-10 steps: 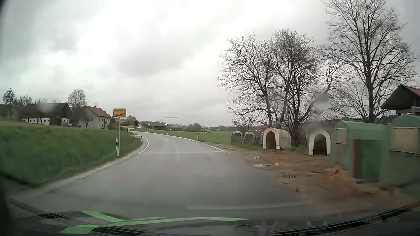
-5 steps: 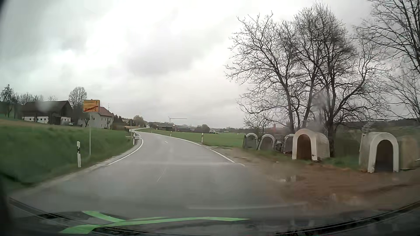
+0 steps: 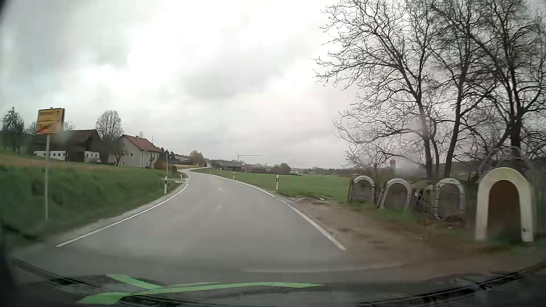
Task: Follow the waypoints while adhering to traffic rules and regulations
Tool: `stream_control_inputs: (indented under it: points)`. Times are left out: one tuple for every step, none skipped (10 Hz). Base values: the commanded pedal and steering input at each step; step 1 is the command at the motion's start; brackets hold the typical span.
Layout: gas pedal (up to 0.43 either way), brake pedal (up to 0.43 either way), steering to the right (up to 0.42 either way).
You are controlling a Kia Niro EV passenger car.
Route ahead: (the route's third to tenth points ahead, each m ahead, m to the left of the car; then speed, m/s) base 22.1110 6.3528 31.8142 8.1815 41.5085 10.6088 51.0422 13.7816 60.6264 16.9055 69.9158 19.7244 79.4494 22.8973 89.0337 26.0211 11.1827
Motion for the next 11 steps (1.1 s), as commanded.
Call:
stream_control_inputs:
  points:
    - [0.098, 0.0, -0.061]
    - [0.11, 0.0, -0.062]
    - [0.118, 0.0, -0.062]
    - [0.118, 0.0, -0.063]
    - [0.118, 0.0, -0.062]
    - [0.118, 0.0, -0.062]
    - [0.118, 0.0, -0.062]
    - [0.118, 0.0, -0.061]
    - [0.118, 0.0, -0.059]
    - [0.13, 0.0, -0.054]
    - [0.13, 0.0, -0.051]
